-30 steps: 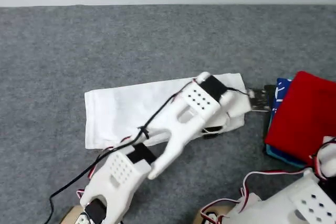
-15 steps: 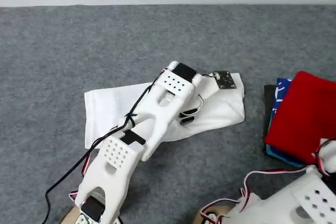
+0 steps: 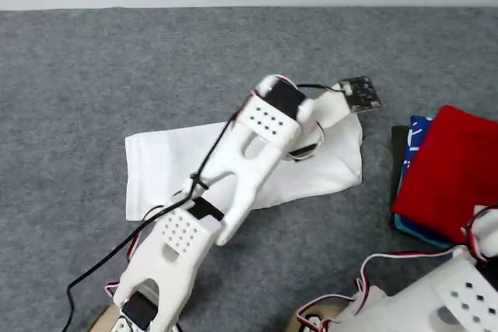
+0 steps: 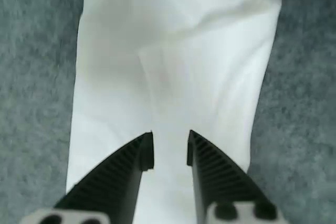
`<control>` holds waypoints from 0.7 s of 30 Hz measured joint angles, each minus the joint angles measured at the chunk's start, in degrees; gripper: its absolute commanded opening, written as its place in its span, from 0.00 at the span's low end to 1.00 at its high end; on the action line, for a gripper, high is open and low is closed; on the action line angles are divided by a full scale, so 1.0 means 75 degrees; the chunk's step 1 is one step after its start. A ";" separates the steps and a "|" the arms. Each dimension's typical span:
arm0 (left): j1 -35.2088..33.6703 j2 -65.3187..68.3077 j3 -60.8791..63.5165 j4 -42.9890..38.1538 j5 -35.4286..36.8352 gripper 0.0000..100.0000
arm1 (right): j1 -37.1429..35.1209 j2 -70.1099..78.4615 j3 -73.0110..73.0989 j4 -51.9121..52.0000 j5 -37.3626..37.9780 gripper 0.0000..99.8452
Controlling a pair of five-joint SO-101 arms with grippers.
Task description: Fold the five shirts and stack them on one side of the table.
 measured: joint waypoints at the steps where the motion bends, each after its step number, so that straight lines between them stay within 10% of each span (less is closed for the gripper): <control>1: 0.0023 0.0211 0.0000 -0.0211 0.0070 0.11 | 0.0000 0.0000 0.0000 0.0000 0.0000 0.01; 21: -0.0023 0.0164 -0.1383 0.0527 0.0551 0.11 | 0.0000 0.0000 0.0000 0.0000 0.0000 0.01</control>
